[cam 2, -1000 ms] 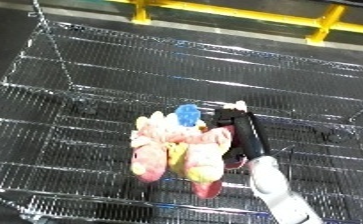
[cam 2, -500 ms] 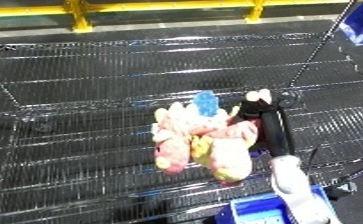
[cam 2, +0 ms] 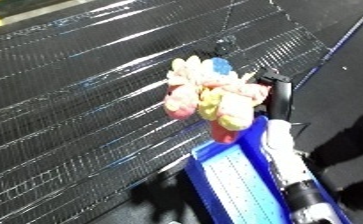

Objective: Pick up the object and place it into the box

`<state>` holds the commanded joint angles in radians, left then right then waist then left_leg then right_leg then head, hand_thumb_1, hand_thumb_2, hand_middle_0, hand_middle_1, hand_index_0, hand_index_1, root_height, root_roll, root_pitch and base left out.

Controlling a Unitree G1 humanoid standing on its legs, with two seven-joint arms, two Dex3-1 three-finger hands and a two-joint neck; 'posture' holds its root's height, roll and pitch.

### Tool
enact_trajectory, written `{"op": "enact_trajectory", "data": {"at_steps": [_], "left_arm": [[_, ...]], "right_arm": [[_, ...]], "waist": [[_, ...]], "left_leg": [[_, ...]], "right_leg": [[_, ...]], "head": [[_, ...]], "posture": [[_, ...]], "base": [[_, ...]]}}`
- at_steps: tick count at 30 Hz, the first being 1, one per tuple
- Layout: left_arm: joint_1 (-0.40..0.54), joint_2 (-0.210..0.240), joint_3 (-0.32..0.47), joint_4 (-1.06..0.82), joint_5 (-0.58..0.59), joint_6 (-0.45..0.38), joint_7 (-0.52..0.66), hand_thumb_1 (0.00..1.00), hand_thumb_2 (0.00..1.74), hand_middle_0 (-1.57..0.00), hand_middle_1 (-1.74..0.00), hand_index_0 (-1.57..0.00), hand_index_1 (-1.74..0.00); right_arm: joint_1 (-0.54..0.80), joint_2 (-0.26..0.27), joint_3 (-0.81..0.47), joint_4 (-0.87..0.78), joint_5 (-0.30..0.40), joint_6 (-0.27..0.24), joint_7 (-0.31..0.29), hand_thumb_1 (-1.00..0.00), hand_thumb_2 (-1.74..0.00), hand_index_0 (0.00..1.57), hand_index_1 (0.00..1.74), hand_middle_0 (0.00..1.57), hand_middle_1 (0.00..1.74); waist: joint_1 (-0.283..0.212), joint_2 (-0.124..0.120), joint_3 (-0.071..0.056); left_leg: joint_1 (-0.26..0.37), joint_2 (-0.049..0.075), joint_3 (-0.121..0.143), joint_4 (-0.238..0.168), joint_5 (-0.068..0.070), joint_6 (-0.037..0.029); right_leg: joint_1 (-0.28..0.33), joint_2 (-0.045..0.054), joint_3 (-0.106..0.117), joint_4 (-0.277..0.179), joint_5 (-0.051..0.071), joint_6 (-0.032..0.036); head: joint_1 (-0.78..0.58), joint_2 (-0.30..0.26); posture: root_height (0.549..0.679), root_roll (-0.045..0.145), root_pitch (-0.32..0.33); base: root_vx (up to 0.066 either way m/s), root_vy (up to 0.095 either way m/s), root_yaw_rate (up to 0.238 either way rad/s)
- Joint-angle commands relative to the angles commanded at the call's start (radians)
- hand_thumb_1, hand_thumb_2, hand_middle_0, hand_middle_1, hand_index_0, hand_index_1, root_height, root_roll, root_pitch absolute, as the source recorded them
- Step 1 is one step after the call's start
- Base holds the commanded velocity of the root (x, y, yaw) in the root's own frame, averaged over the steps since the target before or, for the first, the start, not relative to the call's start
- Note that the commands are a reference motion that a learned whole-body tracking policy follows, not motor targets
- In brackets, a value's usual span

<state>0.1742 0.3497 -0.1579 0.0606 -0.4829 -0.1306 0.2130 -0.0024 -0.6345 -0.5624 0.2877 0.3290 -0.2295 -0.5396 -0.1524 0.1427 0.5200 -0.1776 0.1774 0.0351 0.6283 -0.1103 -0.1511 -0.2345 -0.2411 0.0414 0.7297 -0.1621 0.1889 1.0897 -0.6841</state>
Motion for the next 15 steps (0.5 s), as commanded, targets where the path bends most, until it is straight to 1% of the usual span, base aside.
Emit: {"op": "enact_trajectory", "data": {"at_steps": [2, 4, 7, 11, 15], "left_arm": [[0.001, 0.0, -0.003, 0.004, -0.006, -0.002, -0.003, 1.0, 1.74, -1.57, -1.74, -1.57, -1.74], [-0.001, 0.001, -0.005, 0.006, -0.008, -0.002, -0.006, 1.0, 1.74, -1.57, -1.74, -1.57, -1.74], [-0.006, 0.007, -0.008, 0.011, -0.009, -0.003, -0.012, 1.0, 1.74, -1.57, -1.74, -1.57, -1.74], [-0.007, 0.013, -0.007, 0.017, -0.007, -0.005, -0.017, 1.0, 1.74, -1.57, -1.74, -1.57, -1.74], [-0.002, 0.012, -0.004, 0.02, -0.007, -0.008, -0.02, 1.0, 1.74, -1.57, -1.74, -1.57, -1.74]], "right_arm": [[0.006, 0.014, -0.027, 0.031, 0.079, -0.032, 0.005, -1.0, -1.74, 1.57, 1.74, 1.57, 1.74], [0.006, 0.019, -0.053, 0.064, 0.139, -0.057, 0.006, -1.0, -1.74, 1.57, 1.74, 1.57, 1.74], [0.012, 0.021, -0.092, 0.114, 0.206, -0.087, 0.006, -1.0, -1.74, 1.57, 1.74, 1.57, 1.74], [0.033, 0.016, -0.141, 0.173, 0.243, -0.101, 0.0, -0.8, -1.39, 1.26, 1.39, 1.26, 1.39], [0.057, 0.025, -0.162, 0.191, 0.255, -0.106, 0.005, -0.6, -1.04, 0.94, 1.04, 0.94, 1.04]], "waist": [[-0.011, -0.001, 0.0], [-0.02, -0.003, 0.0], [-0.034, -0.004, 0.0], [-0.052, -0.003, -0.005], [-0.066, 0.0, -0.011]], "left_leg": [[0.003, 0.001, 0.005, 0.003, 0.0, -0.0018], [0.005, 0.003, 0.009, 0.004, 0.0, -0.0031], [0.009, 0.005, 0.016, 0.004, 0.002, -0.0041], [0.016, 0.008, 0.024, -0.001, 0.003, -0.0049], [0.027, 0.01, 0.033, -0.015, 0.003, -0.0062]], "right_leg": [[-0.001, 0.0023, 0.005, -0.004, 0.007, -0.0003], [-0.001, 0.0049, 0.009, -0.008, 0.013, -0.0006], [-0.001, 0.0095, 0.015, -0.015, 0.02, -0.001], [0.003, 0.0153, 0.019, -0.025, 0.024, -0.0009], [0.009, 0.0203, 0.024, -0.043, 0.027, -0.0015]], "head": [[0.011, -0.005], [0.022, -0.012], [0.032, -0.022], [0.035, -0.029], [0.024, -0.043]], "posture": [[0.623, 0.06, -0.297], [0.623, 0.062, -0.3], [0.624, 0.064, -0.303], [0.625, 0.066, -0.302], [0.628, 0.069, -0.298]], "base": [[-0.026, 0.001, -0.14], [-0.022, -0.004, -0.131], [-0.016, -0.003, -0.104], [-0.008, -0.001, -0.089], [-0.006, 0.0, -0.094]]}}
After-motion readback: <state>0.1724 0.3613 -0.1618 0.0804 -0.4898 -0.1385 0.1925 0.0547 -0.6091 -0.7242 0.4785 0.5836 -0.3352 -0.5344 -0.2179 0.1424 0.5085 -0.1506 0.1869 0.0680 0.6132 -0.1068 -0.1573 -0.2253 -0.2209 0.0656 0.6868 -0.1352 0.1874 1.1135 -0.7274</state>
